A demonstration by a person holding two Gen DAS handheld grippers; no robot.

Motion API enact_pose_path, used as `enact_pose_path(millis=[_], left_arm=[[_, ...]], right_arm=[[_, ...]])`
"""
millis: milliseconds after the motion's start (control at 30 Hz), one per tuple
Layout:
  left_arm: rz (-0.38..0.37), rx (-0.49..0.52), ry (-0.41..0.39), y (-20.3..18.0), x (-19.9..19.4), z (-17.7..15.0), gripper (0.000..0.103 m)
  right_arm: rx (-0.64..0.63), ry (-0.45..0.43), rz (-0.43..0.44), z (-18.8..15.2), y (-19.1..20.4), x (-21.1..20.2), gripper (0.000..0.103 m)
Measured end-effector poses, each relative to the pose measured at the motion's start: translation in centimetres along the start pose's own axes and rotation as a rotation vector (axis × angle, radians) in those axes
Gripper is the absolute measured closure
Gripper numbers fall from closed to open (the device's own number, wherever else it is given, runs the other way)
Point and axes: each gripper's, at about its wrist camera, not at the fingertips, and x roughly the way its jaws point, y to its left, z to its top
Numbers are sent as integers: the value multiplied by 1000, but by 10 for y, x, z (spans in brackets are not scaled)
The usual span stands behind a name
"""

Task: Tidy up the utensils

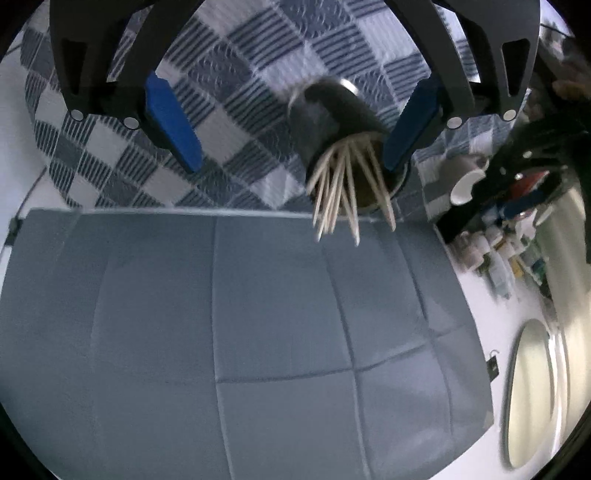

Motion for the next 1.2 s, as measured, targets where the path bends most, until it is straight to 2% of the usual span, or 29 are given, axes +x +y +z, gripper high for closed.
enact_pose_path(millis=[100, 267, 367, 467, 600, 767, 1033, 1200], left_arm=[[10, -67, 84, 6, -9, -23, 6], [14, -80, 140, 9, -27, -47, 6], [64, -63, 123, 11, -41, -54, 6], [74, -66, 112, 13, -57, -54, 6], [79, -98, 125, 13, -72, -50, 6], [43, -158, 135, 9, -89, -47, 6], [1, -145, 172, -10, -107, -56, 6], [31, -143, 165, -11, -112, -62, 6]], right_arm=[[4, 0, 3, -18, -1, -17, 8], [20, 15, -15, -40, -3, -44, 8], [53, 3, -100, -48, -4, -62, 8], [84, -1, -127, -52, -7, -76, 8], [100, 23, -127, -57, -7, -90, 8], [113, 34, -132, -63, -5, -105, 8], [88, 53, -121, -75, 9, -120, 8], [37, 81, -127, -80, 20, -117, 8]])
